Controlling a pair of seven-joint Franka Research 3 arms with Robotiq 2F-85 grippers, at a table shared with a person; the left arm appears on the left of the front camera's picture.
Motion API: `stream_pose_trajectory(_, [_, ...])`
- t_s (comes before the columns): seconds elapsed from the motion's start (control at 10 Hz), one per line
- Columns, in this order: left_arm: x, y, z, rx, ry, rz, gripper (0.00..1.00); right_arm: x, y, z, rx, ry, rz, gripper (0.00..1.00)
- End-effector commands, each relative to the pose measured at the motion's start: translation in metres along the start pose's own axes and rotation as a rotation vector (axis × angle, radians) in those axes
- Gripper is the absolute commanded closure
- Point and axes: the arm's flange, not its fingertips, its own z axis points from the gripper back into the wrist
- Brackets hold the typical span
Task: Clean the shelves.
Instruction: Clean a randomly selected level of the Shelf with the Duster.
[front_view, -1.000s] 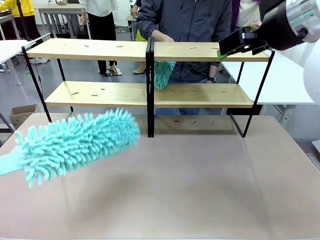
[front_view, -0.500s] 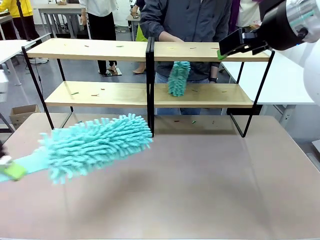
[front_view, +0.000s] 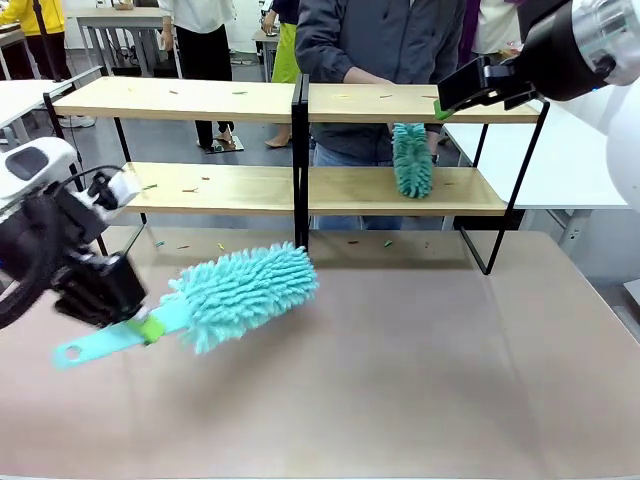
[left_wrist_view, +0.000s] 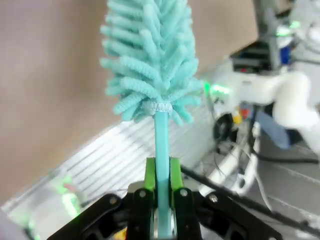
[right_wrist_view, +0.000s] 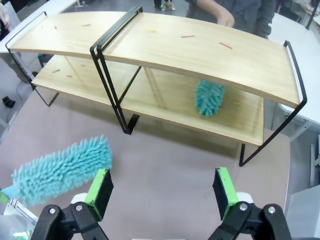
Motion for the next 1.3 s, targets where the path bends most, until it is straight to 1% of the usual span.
stream_pose_trajectory(0.0, [-0.086, 0.031, 0.059, -0.072, 0.069, -0.064, 0.87, 0.001, 0.000, 0.000, 0.003, 0.001, -0.002, 0.00])
stream_pose_trajectory(0.1, [-0.116, 0.043, 0.086, -0.138, 0.038, -0.083, 0.87, 0.001, 0.000, 0.000, 0.003, 0.001, -0.002, 0.00])
stream_pose_trajectory(0.2, [-0.134, 0.054, 0.098, -0.127, -0.034, -0.062, 0.87, 0.001, 0.000, 0.000, 0.003, 0.001, -0.002, 0.00])
stream_pose_trajectory(0.3, [-0.138, 0.058, 0.100, -0.150, -0.036, -0.066, 0.87, 0.001, 0.000, 0.000, 0.003, 0.001, -0.002, 0.00])
stream_pose_trajectory(0.5, [-0.129, 0.061, 0.093, -0.150, -0.008, -0.073, 0.87, 0.001, 0.000, 0.000, 0.003, 0.001, -0.002, 0.00])
stream_pose_trajectory(0.6, [-0.123, 0.058, 0.089, -0.151, -0.014, -0.061, 0.87, 0.001, 0.000, 0.000, 0.003, 0.001, -0.002, 0.00])
stream_pose_trajectory(0.7, [-0.117, 0.055, 0.082, -0.132, -0.048, -0.034, 0.87, 0.001, 0.000, 0.000, 0.003, 0.001, -0.002, 0.00])
stream_pose_trajectory(0.9, [-0.109, 0.049, 0.076, -0.111, -0.066, -0.023, 0.87, 0.001, 0.000, 0.000, 0.003, 0.001, -0.002, 0.00])
stream_pose_trajectory(1.1, [-0.100, 0.046, 0.070, -0.072, -0.103, 0.015, 0.87, 0.001, 0.000, 0.000, 0.003, 0.001, -0.002, 0.00])
stream_pose_trajectory(1.2, [-0.097, 0.043, 0.064, -0.074, -0.095, 0.008, 0.87, 0.001, 0.000, 0.000, 0.003, 0.001, -0.002, 0.00])
